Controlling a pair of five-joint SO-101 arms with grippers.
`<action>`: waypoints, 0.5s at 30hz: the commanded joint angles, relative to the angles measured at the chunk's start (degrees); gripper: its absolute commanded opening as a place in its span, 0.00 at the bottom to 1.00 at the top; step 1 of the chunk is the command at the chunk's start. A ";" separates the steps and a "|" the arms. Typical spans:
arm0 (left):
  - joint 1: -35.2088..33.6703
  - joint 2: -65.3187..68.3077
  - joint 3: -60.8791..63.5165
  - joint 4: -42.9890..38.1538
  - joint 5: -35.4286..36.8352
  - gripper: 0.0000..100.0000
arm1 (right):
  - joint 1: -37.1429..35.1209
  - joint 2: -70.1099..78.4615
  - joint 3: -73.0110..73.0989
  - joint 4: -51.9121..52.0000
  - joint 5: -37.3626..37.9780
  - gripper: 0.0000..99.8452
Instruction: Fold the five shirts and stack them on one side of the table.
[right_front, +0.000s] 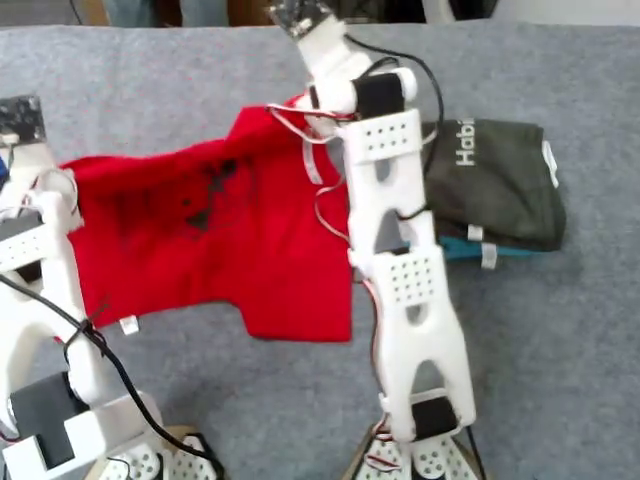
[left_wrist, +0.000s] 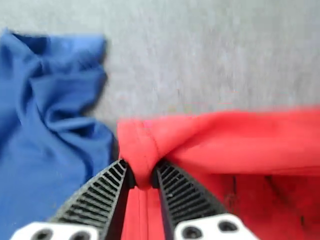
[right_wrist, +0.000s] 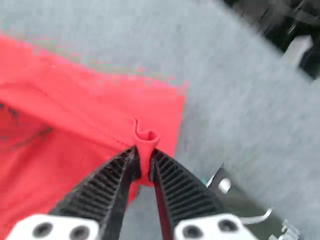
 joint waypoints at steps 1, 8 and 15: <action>-0.66 -3.69 0.13 6.77 -6.15 0.03 | -0.53 -0.48 -2.42 2.37 -0.18 0.01; -0.66 -10.29 0.66 19.25 -8.35 0.03 | -4.22 -1.71 -2.07 2.55 -1.85 0.01; -3.21 -9.93 1.98 21.01 -8.53 0.03 | -1.23 -2.07 -1.98 2.64 -1.93 0.01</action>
